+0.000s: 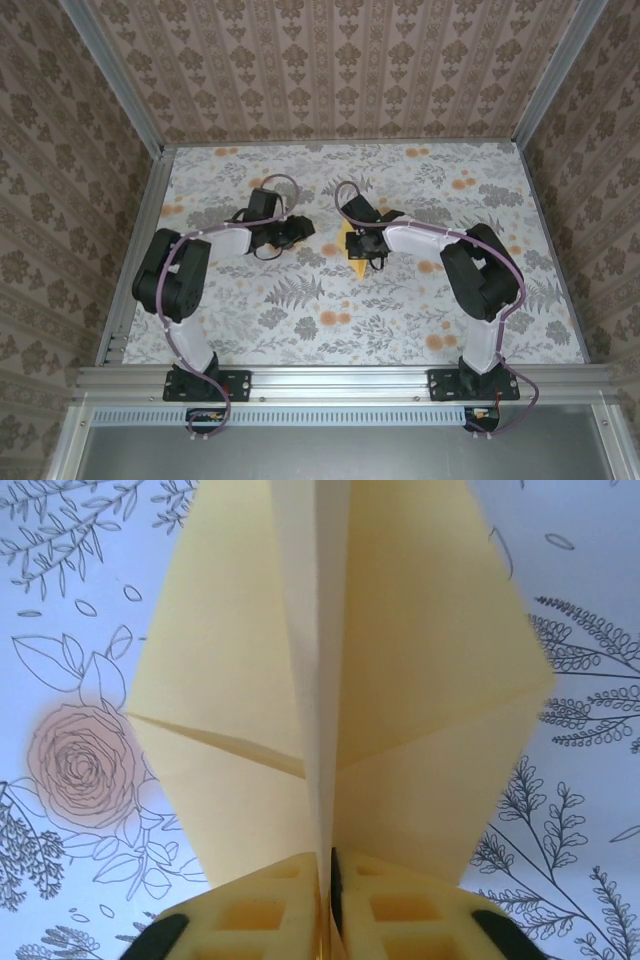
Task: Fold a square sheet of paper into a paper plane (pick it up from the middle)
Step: Move a paper plane to the center of the table.
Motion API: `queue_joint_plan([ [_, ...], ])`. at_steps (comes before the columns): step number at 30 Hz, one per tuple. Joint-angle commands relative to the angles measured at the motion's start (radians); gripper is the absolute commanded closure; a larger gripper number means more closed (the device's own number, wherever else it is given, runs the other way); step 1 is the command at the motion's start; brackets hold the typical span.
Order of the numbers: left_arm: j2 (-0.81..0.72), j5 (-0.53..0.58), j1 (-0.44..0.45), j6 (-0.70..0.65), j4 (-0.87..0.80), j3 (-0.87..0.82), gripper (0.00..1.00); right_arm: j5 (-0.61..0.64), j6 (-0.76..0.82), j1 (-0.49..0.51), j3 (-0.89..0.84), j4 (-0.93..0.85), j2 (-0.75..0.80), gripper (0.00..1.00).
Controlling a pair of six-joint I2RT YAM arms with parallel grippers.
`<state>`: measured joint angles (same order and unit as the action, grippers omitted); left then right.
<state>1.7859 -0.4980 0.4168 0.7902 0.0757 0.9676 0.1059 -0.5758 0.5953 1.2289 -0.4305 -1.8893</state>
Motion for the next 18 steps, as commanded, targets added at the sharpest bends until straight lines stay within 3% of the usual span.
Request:
queue_joint_plan([
  [1,-0.063,0.055,-0.033,-0.024,-0.079,-0.036,0.58,0.070,0.009,0.019,0.050,-0.079,-0.031,0.92],
  [5,-0.122,0.126,-0.061,-0.040,-0.151,-0.063,0.49,0.090,0.028,0.042,0.082,-0.100,-0.039,0.94],
  [11,-0.207,0.304,-0.100,-0.054,-0.299,-0.093,0.26,0.079,0.048,0.066,0.139,-0.128,-0.090,0.94],
  [18,-0.266,0.362,-0.122,-0.061,-0.331,-0.129,0.17,0.073,0.052,0.072,0.186,-0.154,-0.143,0.88],
])
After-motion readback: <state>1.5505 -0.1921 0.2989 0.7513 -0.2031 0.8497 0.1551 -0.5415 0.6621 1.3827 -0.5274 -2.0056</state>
